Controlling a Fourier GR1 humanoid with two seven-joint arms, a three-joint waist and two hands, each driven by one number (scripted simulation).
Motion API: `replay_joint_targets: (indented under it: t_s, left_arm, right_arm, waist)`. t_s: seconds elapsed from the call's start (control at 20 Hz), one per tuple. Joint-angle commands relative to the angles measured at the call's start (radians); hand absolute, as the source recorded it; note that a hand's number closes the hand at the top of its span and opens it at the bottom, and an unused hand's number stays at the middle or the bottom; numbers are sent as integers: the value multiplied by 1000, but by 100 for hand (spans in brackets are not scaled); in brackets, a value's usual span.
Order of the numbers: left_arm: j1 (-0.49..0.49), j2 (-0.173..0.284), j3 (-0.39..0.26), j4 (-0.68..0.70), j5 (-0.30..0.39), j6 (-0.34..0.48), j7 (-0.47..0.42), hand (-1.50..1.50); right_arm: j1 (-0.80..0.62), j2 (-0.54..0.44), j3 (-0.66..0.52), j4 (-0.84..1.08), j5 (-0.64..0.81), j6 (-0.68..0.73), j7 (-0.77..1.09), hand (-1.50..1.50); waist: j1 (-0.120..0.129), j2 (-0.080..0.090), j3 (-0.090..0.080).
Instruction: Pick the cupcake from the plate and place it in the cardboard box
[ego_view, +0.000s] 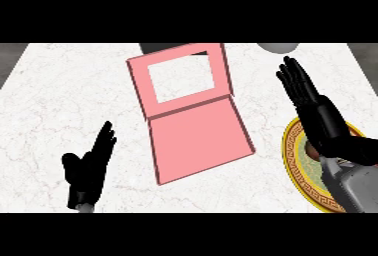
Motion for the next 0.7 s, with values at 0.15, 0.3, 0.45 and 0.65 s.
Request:
replay_joint_targets:
  t_s: [0.15, 0.3, 0.45, 0.65]
  left_arm:
    - [-38, 130, 86, 44, -86, -24, -86, 0]
    - [-22, 158, 80, 28, -108, -15, -78, 0]
    - [-17, 175, 79, 33, -110, -45, -87, 0]
    - [-65, 163, 111, 118, -113, -88, -118, 0]
  right_arm:
    - [72, -98, -272, 50, -164, 100, -99, -150]
    - [158, -353, -224, 215, 169, -30, -7, -150]
    - [205, -116, -388, 277, -16, -209, -73, -150]
    - [307, -58, -481, 297, -93, -92, -261, -150]
  waist:
    - [-10, -29, 8]
    - [-57, -7, -17]
    - [-18, -27, 8]
    - [-2, -27, 6]
